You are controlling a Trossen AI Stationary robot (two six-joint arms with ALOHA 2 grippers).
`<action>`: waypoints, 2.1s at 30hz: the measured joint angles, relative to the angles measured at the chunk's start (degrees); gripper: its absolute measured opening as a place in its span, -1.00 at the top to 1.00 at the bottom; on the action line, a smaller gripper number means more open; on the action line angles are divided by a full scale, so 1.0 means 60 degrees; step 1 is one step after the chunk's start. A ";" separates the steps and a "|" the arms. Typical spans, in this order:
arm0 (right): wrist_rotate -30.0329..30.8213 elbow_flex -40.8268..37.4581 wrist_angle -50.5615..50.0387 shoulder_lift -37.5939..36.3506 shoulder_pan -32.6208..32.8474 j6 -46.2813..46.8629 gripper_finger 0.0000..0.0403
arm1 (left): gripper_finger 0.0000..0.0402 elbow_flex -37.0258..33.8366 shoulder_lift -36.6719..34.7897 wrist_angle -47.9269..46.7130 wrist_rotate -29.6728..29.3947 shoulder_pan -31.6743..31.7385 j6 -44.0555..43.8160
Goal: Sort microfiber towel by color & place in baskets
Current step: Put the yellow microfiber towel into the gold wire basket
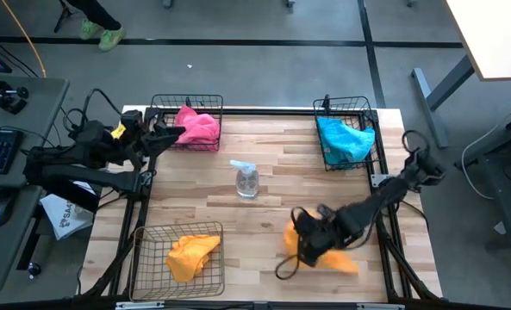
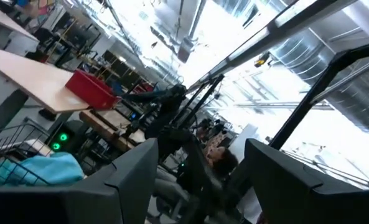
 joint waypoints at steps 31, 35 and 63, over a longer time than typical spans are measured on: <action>-0.0751 0.7024 1.0968 0.5466 -0.2027 -0.8047 1.00 | -0.13 0.0002 0.0164 0.0127 0.0922 -0.0011 -0.0545; -0.0812 0.8217 1.0727 0.6417 -0.1773 -0.7805 1.00 | -0.13 0.0002 0.0160 0.0131 0.1045 -0.0011 -0.0642; -0.1832 0.9367 0.3867 0.6470 -0.2065 -0.5255 -0.65 | -0.13 0.0010 -0.0365 0.0051 0.1783 -0.0004 0.1694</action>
